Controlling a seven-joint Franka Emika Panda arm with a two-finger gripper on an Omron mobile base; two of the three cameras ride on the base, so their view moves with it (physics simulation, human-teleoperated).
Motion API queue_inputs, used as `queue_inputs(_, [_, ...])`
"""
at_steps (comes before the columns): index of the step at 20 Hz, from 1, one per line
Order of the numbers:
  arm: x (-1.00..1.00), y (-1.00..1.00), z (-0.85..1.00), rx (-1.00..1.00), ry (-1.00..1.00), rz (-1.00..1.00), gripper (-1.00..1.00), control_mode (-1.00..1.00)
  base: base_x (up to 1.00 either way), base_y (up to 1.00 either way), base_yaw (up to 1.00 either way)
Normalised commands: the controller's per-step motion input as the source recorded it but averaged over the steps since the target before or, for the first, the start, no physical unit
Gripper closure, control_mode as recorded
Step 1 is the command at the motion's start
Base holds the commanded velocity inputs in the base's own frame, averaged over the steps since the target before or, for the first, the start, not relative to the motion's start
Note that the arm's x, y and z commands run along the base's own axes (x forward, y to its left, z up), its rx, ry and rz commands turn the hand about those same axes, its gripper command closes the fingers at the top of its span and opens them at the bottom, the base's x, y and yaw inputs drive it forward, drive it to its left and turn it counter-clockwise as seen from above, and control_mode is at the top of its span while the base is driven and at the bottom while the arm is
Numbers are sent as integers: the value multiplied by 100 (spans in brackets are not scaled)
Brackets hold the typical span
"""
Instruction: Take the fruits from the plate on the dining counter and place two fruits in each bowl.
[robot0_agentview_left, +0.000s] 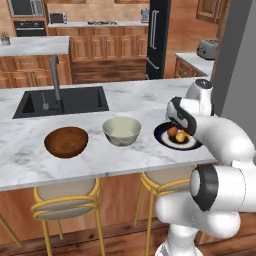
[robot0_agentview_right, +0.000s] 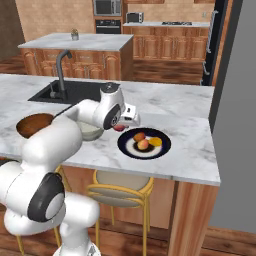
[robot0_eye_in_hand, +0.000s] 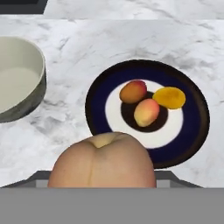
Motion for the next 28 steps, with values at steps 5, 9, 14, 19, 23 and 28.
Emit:
queue_inputs(5, [10, 100, 73, -2, 18, 1, 100, -100, 0, 0, 0])
queue_inputs(9, [0, 100, 25, 0, 24, 10, 100, -100, 0, 0, 0])
queue_inputs(14, [45, 78, -24, 2, 9, 2, 100, -100, 0, 0, 0])
queue_inputs(19, [68, 36, -58, 16, 0, 0, 100, -100, 0, 0, 0])
queue_inputs(23, [26, 50, -77, 0, -1, 0, 100, -100, 0, 0, 0])
queue_inputs(28, [56, 12, -1, 0, -1, 0, 100, -100, 0, 0, 0])
